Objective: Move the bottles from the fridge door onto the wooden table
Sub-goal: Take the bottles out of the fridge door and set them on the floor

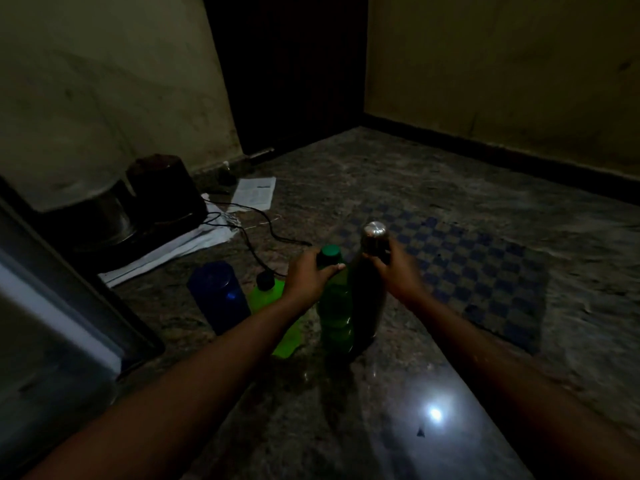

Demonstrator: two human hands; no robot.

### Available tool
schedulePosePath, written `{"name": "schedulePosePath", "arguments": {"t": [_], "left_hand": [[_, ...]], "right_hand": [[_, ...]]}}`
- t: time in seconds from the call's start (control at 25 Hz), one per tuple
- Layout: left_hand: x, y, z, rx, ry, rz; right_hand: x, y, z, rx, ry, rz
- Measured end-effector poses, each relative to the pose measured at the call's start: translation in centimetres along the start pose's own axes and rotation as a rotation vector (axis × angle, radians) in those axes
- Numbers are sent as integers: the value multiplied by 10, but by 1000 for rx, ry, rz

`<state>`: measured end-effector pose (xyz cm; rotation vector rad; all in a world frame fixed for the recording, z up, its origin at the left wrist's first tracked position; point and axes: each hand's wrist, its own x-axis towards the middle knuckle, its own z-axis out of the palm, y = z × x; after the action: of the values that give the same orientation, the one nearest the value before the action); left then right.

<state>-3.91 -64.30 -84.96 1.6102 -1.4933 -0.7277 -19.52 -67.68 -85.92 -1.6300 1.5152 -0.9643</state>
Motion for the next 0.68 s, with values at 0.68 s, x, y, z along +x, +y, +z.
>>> {"name": "schedulePosePath", "arguments": {"t": [0.68], "left_hand": [[113, -39, -54, 583, -110, 8]], "right_hand": [[72, -17, 61, -16, -92, -63]]}}
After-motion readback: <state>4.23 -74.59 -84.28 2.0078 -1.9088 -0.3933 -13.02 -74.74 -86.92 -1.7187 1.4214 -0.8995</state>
